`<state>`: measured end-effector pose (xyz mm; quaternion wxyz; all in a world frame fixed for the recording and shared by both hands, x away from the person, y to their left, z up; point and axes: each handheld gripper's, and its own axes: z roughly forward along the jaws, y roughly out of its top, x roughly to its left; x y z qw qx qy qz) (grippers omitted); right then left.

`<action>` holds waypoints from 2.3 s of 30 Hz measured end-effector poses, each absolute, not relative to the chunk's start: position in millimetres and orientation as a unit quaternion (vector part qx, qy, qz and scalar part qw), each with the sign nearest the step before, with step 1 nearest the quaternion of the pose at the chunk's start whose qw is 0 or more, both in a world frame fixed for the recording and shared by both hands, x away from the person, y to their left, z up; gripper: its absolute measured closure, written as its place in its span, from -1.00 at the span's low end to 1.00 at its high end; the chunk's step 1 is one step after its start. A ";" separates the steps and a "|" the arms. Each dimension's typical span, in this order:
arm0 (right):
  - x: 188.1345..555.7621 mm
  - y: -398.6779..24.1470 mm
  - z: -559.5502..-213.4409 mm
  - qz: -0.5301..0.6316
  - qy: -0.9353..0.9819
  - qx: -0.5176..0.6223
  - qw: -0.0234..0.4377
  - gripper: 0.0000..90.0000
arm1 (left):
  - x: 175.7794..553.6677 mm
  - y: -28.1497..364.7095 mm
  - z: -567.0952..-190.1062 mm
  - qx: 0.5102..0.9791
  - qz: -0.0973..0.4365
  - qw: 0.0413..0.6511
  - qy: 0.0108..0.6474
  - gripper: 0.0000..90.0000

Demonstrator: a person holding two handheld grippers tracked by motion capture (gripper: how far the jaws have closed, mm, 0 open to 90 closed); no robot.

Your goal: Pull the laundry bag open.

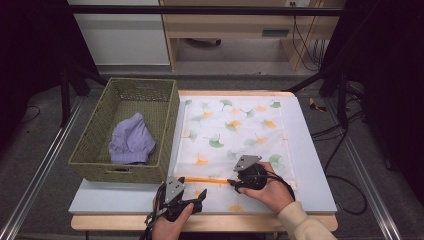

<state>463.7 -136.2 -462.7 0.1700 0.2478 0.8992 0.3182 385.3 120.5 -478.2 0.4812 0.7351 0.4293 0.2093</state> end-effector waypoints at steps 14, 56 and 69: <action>470.9 -136.8 -470.3 0.308 0.902 0.261 0.151 0.08 | 384.9 122.3 -477.7 0.732 0.212 0.484 0.431 -0.70; 490.6 -140.9 -420.4 0.328 0.893 0.257 0.169 0.97 | 385.9 125.7 -446.6 0.741 0.220 0.475 0.421 -0.67; 490.7 -139.0 -385.7 0.368 0.876 0.255 0.180 0.97 | 399.1 133.4 -390.5 0.767 0.261 0.430 0.398 -0.70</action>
